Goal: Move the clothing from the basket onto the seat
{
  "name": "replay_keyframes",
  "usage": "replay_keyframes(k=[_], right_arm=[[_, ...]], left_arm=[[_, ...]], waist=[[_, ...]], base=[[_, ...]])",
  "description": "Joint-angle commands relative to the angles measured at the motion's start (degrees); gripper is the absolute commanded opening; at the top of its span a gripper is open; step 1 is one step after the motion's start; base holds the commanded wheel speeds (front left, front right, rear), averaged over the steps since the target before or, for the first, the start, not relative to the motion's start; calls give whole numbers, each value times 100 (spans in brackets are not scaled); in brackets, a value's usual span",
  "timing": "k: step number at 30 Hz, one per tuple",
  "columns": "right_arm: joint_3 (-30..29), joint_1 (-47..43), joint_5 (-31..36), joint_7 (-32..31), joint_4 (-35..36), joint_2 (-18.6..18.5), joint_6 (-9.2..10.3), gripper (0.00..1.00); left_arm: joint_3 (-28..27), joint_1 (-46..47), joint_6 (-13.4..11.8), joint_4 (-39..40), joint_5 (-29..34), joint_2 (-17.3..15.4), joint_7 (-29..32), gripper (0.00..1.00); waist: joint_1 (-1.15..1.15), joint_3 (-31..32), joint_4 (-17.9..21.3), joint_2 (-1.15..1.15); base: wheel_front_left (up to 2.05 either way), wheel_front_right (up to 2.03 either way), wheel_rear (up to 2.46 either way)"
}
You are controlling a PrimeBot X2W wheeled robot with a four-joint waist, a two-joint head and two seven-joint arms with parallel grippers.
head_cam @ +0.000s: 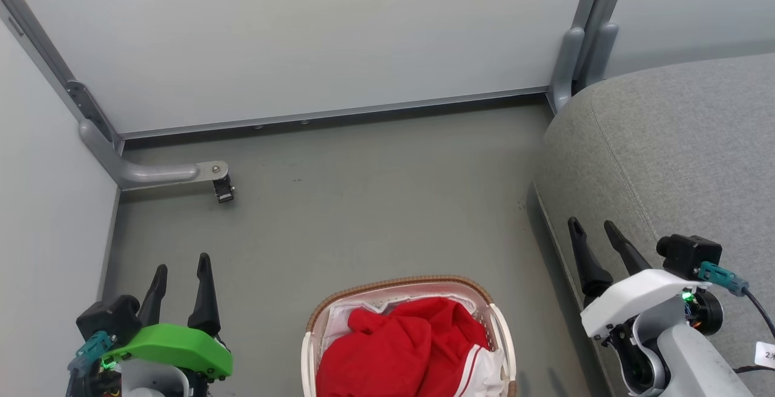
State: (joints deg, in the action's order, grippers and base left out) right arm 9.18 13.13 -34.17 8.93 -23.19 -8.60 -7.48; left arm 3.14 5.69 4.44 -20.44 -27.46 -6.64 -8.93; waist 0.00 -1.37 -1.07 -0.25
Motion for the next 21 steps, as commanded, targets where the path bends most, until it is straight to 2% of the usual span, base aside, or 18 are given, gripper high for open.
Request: replay_keyframes(k=[1, 21], right_arm=[[7, 128, 163, 60, 9, -62, -1, 100], [-4, 163, 1118, 318, -239, -39, -2, 100]], left_arm=[[1, 154, -5, 49, 176, -65, -57, 100], [-112, 61, 116, 54, 1163, 58, -311, 100]], waist=[[0, -2, -3, 15], [0, -27, -22, 19]], base=[[0, 0, 0], [0, 0, 0]])
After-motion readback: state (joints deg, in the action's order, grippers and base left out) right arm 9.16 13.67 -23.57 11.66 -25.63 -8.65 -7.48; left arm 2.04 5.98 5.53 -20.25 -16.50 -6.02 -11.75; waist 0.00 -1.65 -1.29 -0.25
